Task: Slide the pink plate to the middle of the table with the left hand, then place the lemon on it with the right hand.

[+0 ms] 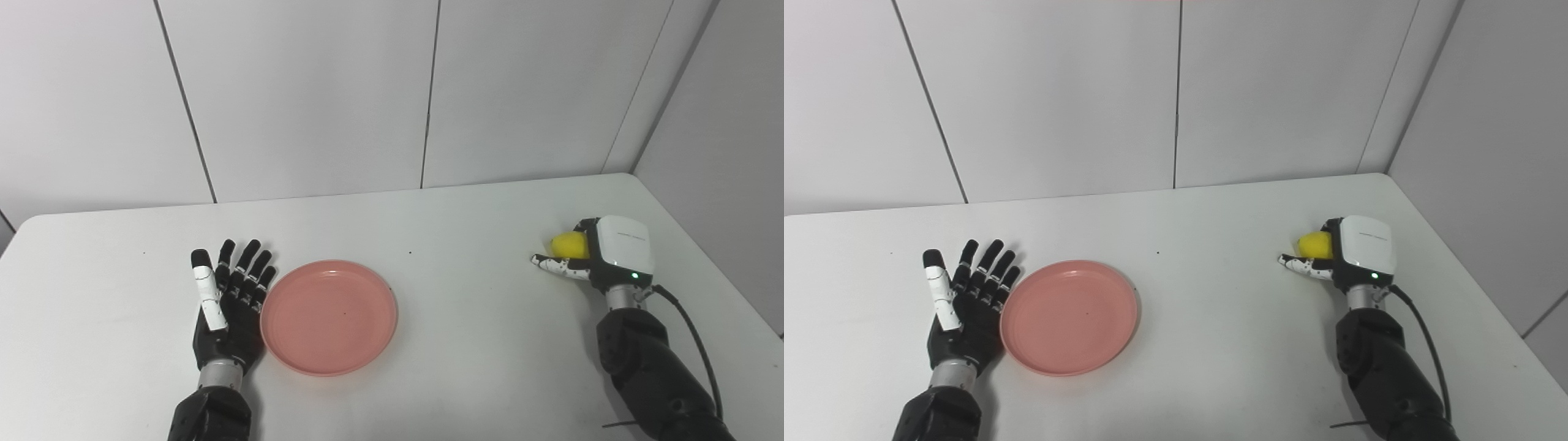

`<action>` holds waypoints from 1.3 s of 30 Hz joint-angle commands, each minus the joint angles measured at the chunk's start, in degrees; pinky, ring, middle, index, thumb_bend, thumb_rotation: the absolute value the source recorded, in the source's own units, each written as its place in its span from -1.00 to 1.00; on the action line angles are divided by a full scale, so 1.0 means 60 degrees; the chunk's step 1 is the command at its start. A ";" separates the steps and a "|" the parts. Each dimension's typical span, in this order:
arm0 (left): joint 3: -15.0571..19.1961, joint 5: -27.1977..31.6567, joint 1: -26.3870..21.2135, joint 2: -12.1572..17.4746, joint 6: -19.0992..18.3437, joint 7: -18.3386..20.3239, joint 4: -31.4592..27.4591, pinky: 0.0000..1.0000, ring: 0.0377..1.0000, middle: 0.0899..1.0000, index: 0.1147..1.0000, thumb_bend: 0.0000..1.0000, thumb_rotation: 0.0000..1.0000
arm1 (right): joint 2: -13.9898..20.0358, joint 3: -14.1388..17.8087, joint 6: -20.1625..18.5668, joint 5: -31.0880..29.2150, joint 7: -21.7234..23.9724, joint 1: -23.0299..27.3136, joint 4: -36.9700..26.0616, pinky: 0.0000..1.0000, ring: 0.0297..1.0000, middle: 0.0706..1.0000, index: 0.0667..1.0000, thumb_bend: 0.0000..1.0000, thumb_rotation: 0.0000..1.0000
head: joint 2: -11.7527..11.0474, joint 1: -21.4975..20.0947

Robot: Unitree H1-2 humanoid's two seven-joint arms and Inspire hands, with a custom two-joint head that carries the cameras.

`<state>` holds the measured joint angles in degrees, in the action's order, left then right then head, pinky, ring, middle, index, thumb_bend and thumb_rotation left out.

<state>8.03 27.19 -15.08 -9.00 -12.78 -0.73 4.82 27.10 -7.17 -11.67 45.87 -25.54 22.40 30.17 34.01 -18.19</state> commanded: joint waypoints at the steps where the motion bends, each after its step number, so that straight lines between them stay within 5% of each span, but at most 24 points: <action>1: -0.0005 -0.0069 0.0199 -0.0052 -0.0422 -0.0131 0.0147 0.86 0.75 0.72 0.91 0.91 0.61 | 0.0236 -0.0098 0.0190 -0.0100 0.0123 0.0036 0.0072 -0.58 -0.49 -0.41 -0.25 0.27 -0.08 | -0.0012 -0.0002; 14: -0.0017 -0.0130 0.0240 -0.0137 -0.0409 -0.0223 0.0087 0.82 0.72 0.67 0.86 0.92 0.60 | 0.0431 -0.0261 -0.0067 -0.0428 0.0630 -0.0088 -0.0424 -0.46 -0.34 -0.23 -0.12 0.22 -0.13 | 0.0033 0.0019; 19: -0.0023 -0.0149 0.0262 -0.0175 -0.0405 -0.0265 0.0070 0.81 0.72 0.67 0.86 0.94 0.59 | 0.0541 -0.0150 0.0144 -0.0584 0.0700 -0.0128 -0.0783 -0.58 -0.48 -0.38 -0.18 0.20 -0.06 | 0.0046 0.0055; 30: -0.0116 -0.0402 0.0313 -0.0193 -0.0215 -0.0158 0.0195 0.79 0.74 0.72 0.87 0.90 0.64 | 0.0778 -0.0054 0.0822 -0.0636 0.0925 -0.0079 -0.2424 -0.70 -0.64 -0.57 -0.38 0.18 -0.24 | 0.0044 0.0198; 39: -0.0156 -0.0457 0.0362 -0.0347 -0.0218 -0.0235 0.0114 0.77 0.72 0.69 0.87 0.88 0.62 | 0.0725 -0.0172 0.1028 -0.0489 0.1344 0.0179 -0.3440 -0.80 -0.76 -0.71 -0.64 0.20 -0.11 | 0.0055 0.0472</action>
<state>7.41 25.53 -14.59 -9.94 -12.59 -0.79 4.43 30.16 -8.60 -8.27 42.16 -16.78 20.38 11.96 34.37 -15.39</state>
